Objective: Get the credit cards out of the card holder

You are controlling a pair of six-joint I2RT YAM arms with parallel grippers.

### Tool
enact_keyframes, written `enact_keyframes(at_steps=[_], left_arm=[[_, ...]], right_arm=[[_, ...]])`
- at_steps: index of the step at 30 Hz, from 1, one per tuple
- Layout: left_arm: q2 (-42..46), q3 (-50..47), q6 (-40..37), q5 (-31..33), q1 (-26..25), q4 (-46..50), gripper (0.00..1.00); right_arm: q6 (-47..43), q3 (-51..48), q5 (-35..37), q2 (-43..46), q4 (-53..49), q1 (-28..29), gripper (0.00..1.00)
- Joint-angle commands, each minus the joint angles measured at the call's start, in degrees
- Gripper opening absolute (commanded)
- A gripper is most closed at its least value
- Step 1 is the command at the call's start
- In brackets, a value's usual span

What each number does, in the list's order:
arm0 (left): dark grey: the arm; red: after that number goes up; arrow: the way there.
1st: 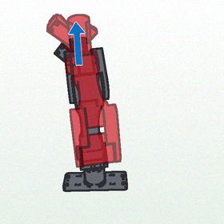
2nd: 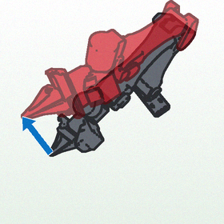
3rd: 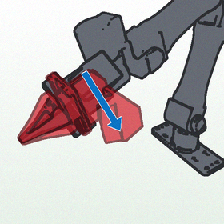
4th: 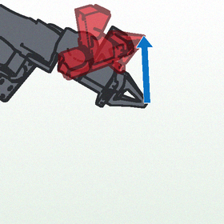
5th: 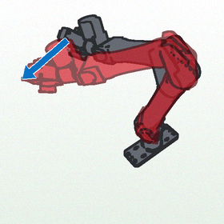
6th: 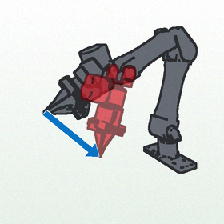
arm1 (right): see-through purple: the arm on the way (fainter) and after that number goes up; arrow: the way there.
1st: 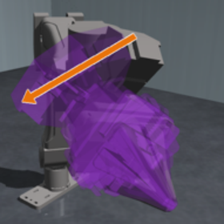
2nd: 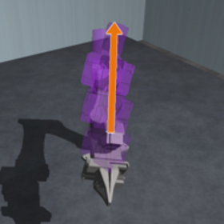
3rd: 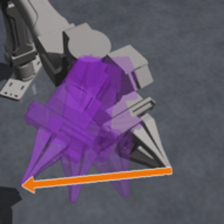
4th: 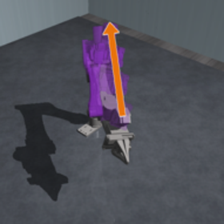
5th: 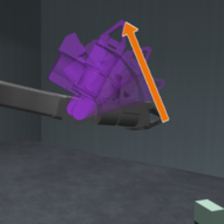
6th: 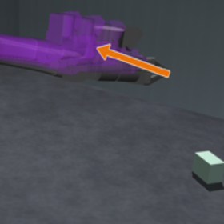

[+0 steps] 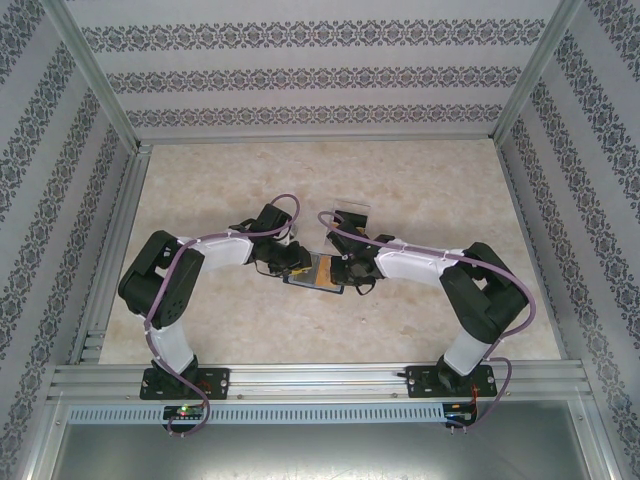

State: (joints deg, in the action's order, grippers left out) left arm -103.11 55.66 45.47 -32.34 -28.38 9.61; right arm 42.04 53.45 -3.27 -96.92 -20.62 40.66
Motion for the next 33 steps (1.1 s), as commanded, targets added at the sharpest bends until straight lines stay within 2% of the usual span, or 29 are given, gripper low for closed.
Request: enact_keyframes(at_steps=[1,4,12,15,33], left_arm=[[0.8,-1.5,0.8,1.0,0.3,2.8,0.26],[1.1,-1.4,0.8,0.7,0.3,2.9,0.26],[1.1,-1.2,0.9,0.3,0.3,2.7,0.26],[0.9,-1.1,0.9,0.2,0.3,2.6,0.26],[1.9,-0.5,0.6,-1.2,0.1,2.3,0.26]], right_arm=[[0.4,-0.5,-1.1,-1.7,0.6,-0.4,0.20],[0.4,-0.1,-1.9,-2.5,1.6,-0.4,0.14],[0.5,0.4,-2.8,-4.1,1.7,-0.4,0.11],[0.5,0.4,-3.5,-4.6,1.9,-0.4,0.07],[2.6,1.9,-6.7,-6.2,3.6,0.3,0.09]])
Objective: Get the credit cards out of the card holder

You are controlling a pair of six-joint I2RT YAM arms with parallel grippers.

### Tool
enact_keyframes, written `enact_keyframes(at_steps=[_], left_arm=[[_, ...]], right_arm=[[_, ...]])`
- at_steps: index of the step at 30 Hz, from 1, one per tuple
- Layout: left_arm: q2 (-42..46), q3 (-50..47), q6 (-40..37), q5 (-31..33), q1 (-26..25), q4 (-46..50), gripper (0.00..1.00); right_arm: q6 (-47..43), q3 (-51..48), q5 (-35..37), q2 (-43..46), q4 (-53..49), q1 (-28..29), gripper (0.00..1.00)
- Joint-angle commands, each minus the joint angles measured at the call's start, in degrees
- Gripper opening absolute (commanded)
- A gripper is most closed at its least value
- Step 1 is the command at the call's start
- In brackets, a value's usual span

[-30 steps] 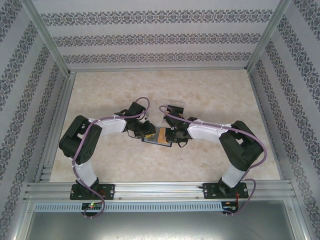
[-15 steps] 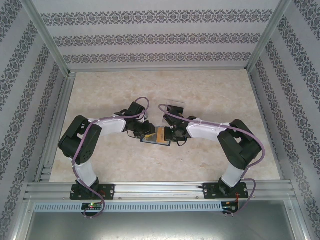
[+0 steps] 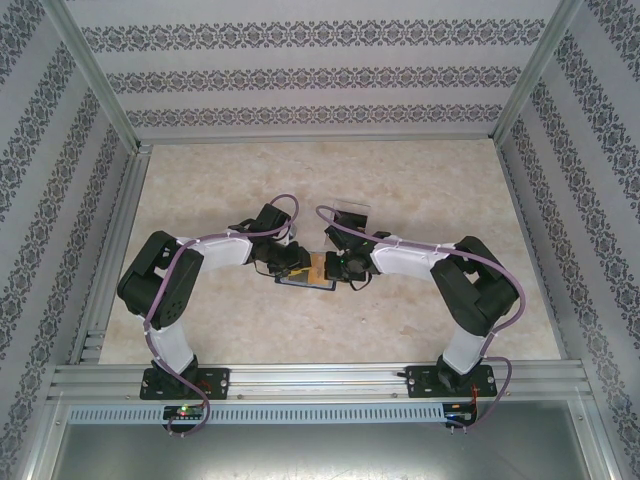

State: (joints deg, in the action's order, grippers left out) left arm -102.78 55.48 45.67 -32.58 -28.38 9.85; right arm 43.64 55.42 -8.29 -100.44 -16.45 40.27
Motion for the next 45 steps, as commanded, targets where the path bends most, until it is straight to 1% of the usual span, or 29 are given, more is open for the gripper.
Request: enact_keyframes(at_steps=[1,9,22,28,30,33,36,39,41,45], left_arm=[[1.6,-0.3,0.3,-1.2,0.0,2.0,0.25],[-0.8,0.0,-0.3,-2.6,-0.6,1.9,0.25],[-1.0,-0.5,-0.8,-6.8,-1.1,-1.6,0.24],[-0.9,-0.6,-1.0,-7.5,-1.1,-2.4,0.24],[-0.5,-0.5,-1.2,-6.2,-1.1,-1.2,0.24],[1.9,-0.2,-2.2,-2.0,-1.0,1.5,0.24],[3.0,1.4,-4.9,2.0,-1.0,5.9,0.24],[2.3,3.0,-7.7,4.9,-1.0,10.0,0.24],[1.8,2.9,-8.4,5.4,-1.0,10.3,0.24],[0.0,2.3,-8.3,4.1,-1.1,9.3,0.24]], right_arm=[[1.0,0.0,-1.6,-2.6,-0.5,0.8,0.09],[0.9,0.0,-1.5,-2.6,-0.7,0.8,0.09],[1.0,0.2,-1.5,-2.9,-0.6,0.8,0.09],[0.9,0.0,-1.6,-3.0,-0.5,0.7,0.09],[1.0,-0.1,-1.5,-2.8,-0.6,0.6,0.09],[1.0,-0.1,-1.4,-2.8,-0.8,0.6,0.09],[1.0,0.0,-1.1,-2.9,-1.2,0.6,0.08],[1.1,0.3,-1.2,-3.3,-1.7,0.5,0.05],[1.2,0.4,-1.1,-3.3,-1.7,0.5,0.05],[1.5,0.4,-1.3,-3.4,-2.0,0.5,0.05]])
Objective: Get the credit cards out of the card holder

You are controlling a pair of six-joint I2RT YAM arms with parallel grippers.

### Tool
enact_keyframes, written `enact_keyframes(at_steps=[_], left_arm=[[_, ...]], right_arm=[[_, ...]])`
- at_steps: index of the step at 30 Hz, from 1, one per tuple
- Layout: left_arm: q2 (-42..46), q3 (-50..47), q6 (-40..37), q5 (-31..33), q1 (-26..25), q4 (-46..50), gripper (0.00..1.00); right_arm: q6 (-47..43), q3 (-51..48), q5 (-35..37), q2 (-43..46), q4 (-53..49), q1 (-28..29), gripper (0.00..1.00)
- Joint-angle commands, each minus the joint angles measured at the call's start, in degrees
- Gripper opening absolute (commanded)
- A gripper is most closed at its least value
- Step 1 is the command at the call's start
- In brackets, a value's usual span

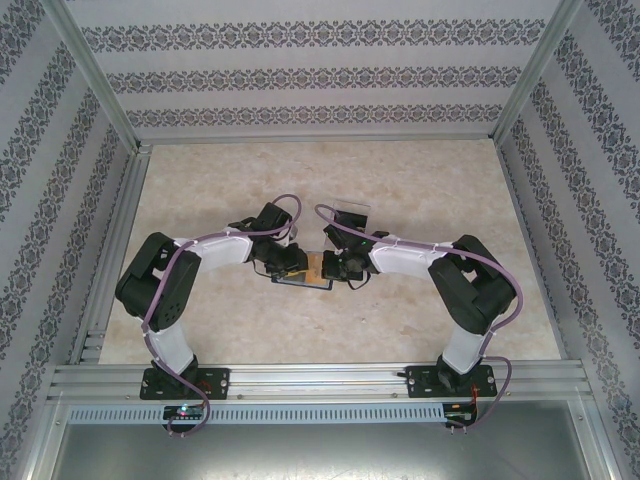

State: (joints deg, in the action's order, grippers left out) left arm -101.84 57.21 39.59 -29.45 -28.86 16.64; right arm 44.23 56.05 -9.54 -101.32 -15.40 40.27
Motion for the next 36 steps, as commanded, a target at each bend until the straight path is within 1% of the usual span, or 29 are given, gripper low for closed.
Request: enact_keyframes(at_steps=[1,9,18,20,21,29,30,34,36], left_arm=[[-1.4,0.5,-2.1,0.5,-0.6,2.2,0.24],[-2.8,-1.2,-0.8,-1.6,-0.9,-0.6,0.24],[-2.5,-1.4,-0.3,-2.2,-0.9,-1.2,0.23],[-2.4,-1.3,0.3,-2.9,-0.9,-1.9,0.15],[-2.3,-1.3,0.7,-3.1,-0.9,-2.1,0.13],[-0.2,-0.9,1.5,-3.2,-0.2,-1.5,0.10],[0.2,-0.8,1.5,-3.2,-0.1,-1.3,0.07],[1.2,-0.8,1.2,-3.1,0.6,-0.4,0.01],[1.5,-1.0,0.6,-3.0,1.0,0.2,0.00]], right_arm=[[0.9,-0.1,-0.2,-2.7,-3.0,0.5,0.05],[1.8,3.0,-2.9,-5.3,-4.4,1.1,0.04],[1.7,4.2,-3.6,-6.5,-5.1,1.5,0.05],[1.6,4.1,-3.5,-6.6,-5.0,1.5,0.05],[1.6,4.0,-3.5,-6.6,-5.1,1.5,0.05],[1.6,3.6,-3.3,-6.8,-4.9,1.2,0.05],[1.6,3.6,-3.3,-6.8,-4.8,1.2,0.06],[1.6,3.1,-3.0,-6.6,-4.8,0.9,0.10],[1.6,3.0,-2.8,-6.4,-4.7,0.7,0.13]])
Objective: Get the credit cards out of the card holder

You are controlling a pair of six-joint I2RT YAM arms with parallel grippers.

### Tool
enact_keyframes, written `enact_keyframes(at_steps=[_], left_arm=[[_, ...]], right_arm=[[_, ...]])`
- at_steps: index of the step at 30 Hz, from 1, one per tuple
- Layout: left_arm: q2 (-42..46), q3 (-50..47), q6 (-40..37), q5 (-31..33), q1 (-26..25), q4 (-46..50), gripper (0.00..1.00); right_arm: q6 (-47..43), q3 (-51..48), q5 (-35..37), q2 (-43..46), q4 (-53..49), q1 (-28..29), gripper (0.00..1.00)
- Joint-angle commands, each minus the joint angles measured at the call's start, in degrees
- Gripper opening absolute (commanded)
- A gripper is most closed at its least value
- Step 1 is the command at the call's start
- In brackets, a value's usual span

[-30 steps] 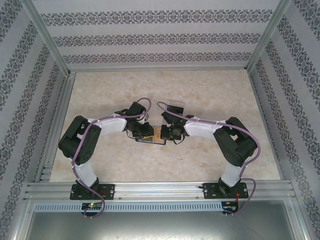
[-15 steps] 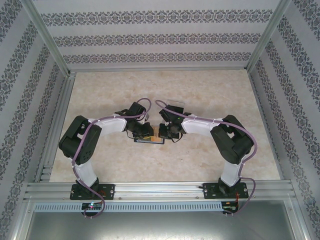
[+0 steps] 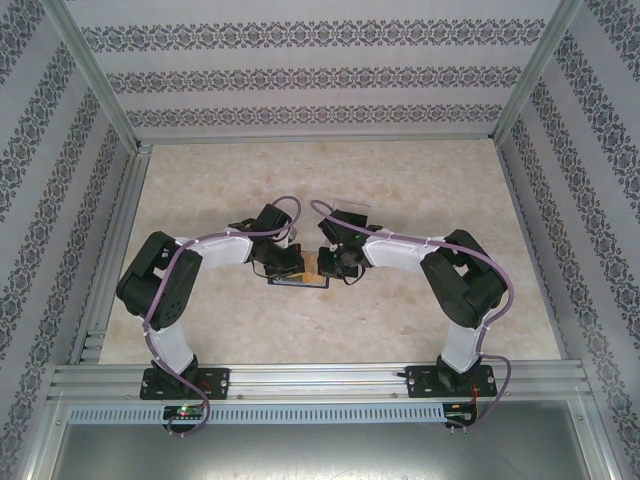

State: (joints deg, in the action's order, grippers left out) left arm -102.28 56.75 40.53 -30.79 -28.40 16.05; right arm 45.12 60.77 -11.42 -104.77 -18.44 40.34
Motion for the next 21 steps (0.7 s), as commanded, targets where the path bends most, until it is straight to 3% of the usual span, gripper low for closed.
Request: enact_keyframes(at_steps=[1,21], left_arm=[[2.1,-0.5,-0.5,-1.7,0.7,1.0,0.00],[7.2,-3.3,-6.1,-2.0,6.9,6.4,0.00]], right_arm=[[0.7,-1.9,-0.9,-2.9,-1.7,0.6,0.14],[0.7,-3.0,-0.4,-2.2,-1.6,0.1,0.15]])
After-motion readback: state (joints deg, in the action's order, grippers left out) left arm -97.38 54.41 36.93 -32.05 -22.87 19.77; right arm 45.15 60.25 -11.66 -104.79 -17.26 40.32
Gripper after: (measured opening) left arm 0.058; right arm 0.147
